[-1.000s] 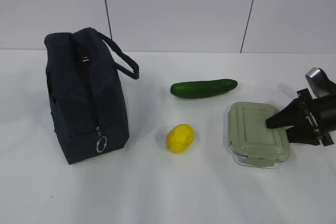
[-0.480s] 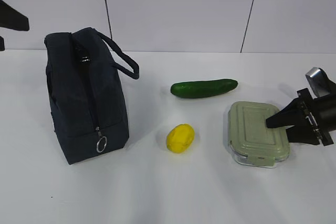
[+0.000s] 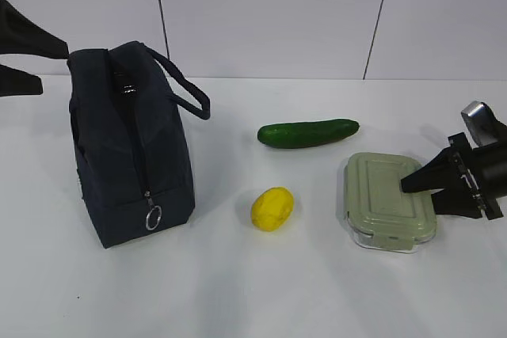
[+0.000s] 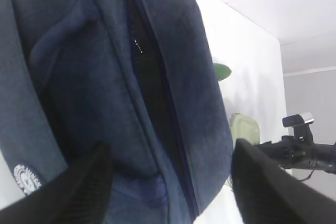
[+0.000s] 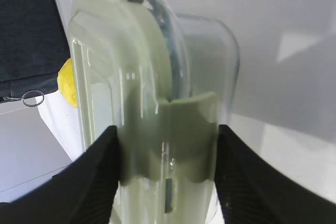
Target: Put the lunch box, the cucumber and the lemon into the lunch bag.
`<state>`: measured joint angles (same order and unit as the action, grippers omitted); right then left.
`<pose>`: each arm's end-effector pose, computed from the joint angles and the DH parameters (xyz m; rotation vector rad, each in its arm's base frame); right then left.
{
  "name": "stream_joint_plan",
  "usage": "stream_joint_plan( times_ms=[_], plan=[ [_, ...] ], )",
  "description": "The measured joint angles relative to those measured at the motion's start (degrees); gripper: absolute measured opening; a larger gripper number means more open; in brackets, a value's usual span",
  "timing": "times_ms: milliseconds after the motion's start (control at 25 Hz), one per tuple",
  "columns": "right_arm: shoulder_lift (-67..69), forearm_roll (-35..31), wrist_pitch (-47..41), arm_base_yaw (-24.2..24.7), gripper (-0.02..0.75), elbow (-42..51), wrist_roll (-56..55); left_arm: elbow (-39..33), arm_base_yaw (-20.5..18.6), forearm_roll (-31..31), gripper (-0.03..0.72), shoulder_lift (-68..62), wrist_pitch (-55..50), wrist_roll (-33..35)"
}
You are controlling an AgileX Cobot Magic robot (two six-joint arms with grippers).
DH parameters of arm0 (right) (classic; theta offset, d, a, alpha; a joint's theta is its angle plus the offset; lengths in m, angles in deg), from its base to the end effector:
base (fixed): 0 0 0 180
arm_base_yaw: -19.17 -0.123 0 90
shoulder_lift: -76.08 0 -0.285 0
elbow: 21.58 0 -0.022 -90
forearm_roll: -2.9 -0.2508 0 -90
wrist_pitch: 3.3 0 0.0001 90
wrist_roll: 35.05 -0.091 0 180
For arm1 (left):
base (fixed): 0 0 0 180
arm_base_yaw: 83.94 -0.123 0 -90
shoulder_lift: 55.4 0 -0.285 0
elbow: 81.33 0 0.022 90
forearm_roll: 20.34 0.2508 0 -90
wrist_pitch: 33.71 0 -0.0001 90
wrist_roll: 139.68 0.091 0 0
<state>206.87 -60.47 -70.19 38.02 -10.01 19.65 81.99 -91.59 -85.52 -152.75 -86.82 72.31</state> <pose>0.3543 -0.0419 0.1025 0.1572 2.6445 1.3827 0.3179 -0.0240 0.2735 -0.2466 2.3898 -1.1043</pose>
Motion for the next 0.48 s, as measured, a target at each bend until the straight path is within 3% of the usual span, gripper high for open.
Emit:
stream_joint_plan(
  times_ms=[480],
  plan=[
    [0.0, -0.1, 0.1, 0.0, 0.419, 0.0, 0.0, 4.8, 1.5, -0.2, 0.499, -4.9, 5.0, 0.9]
  ],
)
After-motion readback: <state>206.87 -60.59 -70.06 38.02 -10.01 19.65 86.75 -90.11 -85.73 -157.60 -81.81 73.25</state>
